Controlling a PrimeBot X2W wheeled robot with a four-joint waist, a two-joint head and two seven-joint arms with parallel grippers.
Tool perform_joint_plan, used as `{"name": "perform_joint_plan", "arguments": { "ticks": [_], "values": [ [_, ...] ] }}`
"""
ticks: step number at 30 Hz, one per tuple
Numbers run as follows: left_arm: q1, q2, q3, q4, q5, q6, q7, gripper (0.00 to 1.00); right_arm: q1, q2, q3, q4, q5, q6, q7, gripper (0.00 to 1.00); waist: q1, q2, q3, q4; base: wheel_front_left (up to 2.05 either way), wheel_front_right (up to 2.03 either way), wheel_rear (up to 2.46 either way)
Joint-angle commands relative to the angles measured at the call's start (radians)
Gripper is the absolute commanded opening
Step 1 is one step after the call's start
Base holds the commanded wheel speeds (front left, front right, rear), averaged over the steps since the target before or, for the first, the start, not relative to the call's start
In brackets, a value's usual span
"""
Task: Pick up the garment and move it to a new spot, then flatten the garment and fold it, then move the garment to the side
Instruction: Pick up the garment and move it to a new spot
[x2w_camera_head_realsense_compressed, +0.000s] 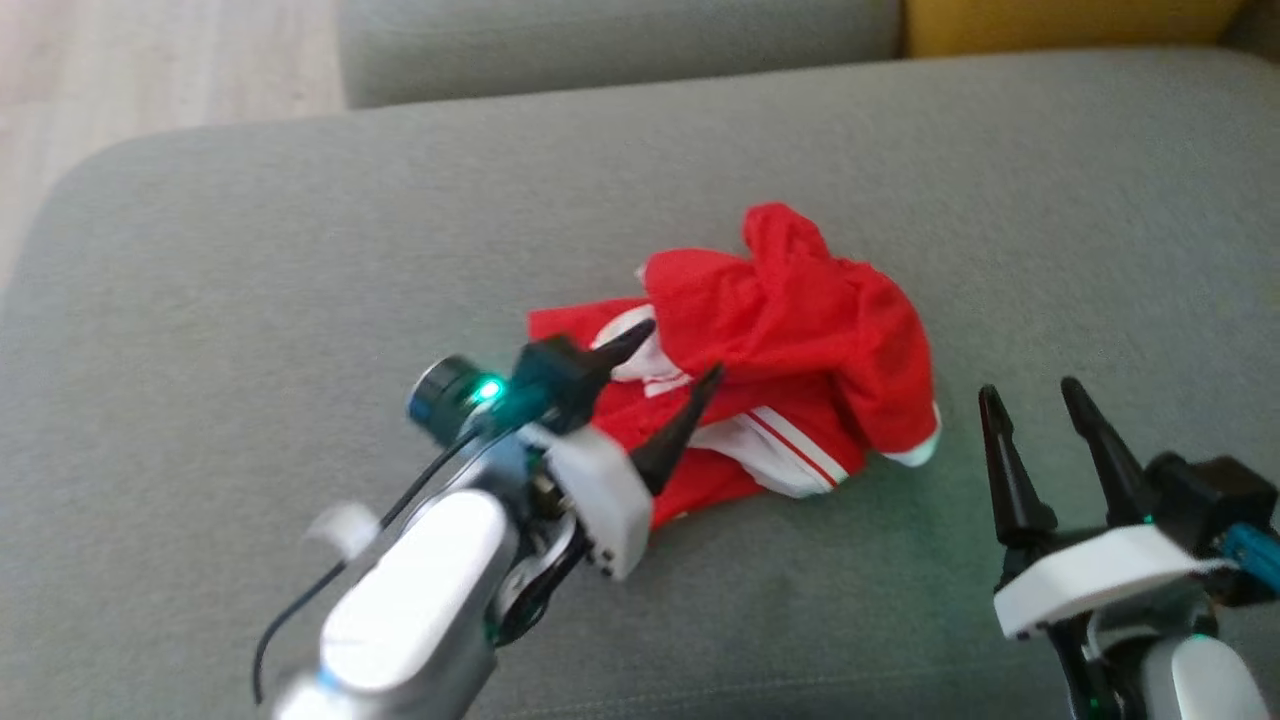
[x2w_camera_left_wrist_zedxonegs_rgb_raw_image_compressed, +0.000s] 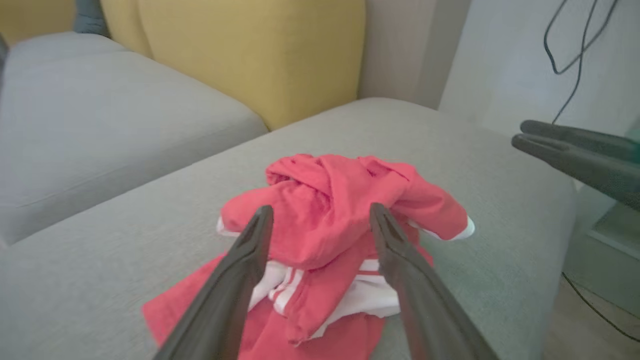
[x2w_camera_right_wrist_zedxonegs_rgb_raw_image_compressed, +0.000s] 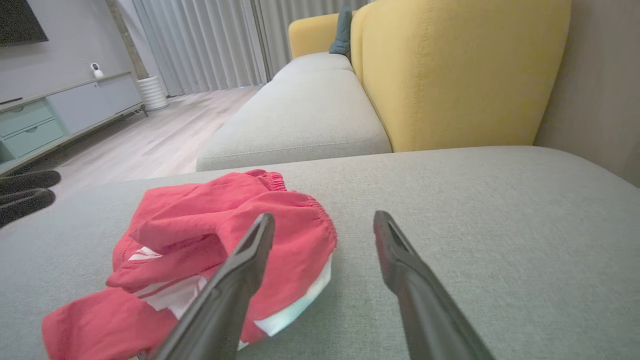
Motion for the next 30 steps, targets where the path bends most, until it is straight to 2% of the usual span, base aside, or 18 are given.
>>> {"name": "perform_joint_plan", "arguments": {
  "ticks": [1,6,11,12,13,17,23,30],
  "values": [
    [-0.058,0.002,0.028,-0.013,0.002,-0.005,0.005,1.0,-0.046,-0.007,0.027,-0.031,0.009,-0.001,-0.01,1.0,0.0,0.0,0.032,-0.036,0.0,0.0,0.0],
    [-0.149,-0.029,-0.019,0.129,-0.007,-0.038,0.076,1.0,-0.063,-0.007,0.032,-0.005,0.023,-0.001,-0.031,1.0,0.0,0.0,0.064,-0.089,0.0,0.0,0.0],
    [-0.214,-0.04,-0.032,0.236,-0.005,-0.046,0.087,1.0,-0.075,-0.007,0.031,0.015,0.036,-0.001,-0.054,1.0,0.0,0.0,0.086,-0.12,0.0,0.0,0.0],
    [-0.224,-0.041,-0.036,0.248,-0.004,-0.048,0.082,0.44,-0.077,-0.007,0.031,0.019,0.038,-0.001,-0.058,1.0,0.0,0.0,0.089,-0.123,0.0,0.0,0.0],
    [-0.232,-0.043,-0.033,0.256,-0.006,-0.049,0.067,0.0,-0.08,-0.007,0.03,0.023,0.041,-0.001,-0.062,1.0,0.0,0.0,0.091,-0.125,0.0,0.0,0.0],
    [-0.271,-0.052,-0.02,0.252,-0.016,-0.052,-0.001,0.0,-0.084,-0.007,0.023,0.036,0.043,-0.001,-0.072,1.0,0.0,0.0,0.093,-0.12,0.0,0.0,0.0],
    [-0.336,-0.042,0.019,0.127,-0.005,-0.032,-0.092,0.0,-0.08,-0.007,0.016,0.05,0.051,-0.001,-0.081,1.0,0.0,0.0,0.069,-0.076,0.0,0.0,0.0],
    [-0.405,0.044,0.128,-0.073,0.0,0.031,-0.103,0.0,-0.059,-0.007,0.005,0.056,0.056,-0.001,-0.084,1.0,0.0,0.0,0.02,0.021,0.0,0.0,0.0]
  ]
}}
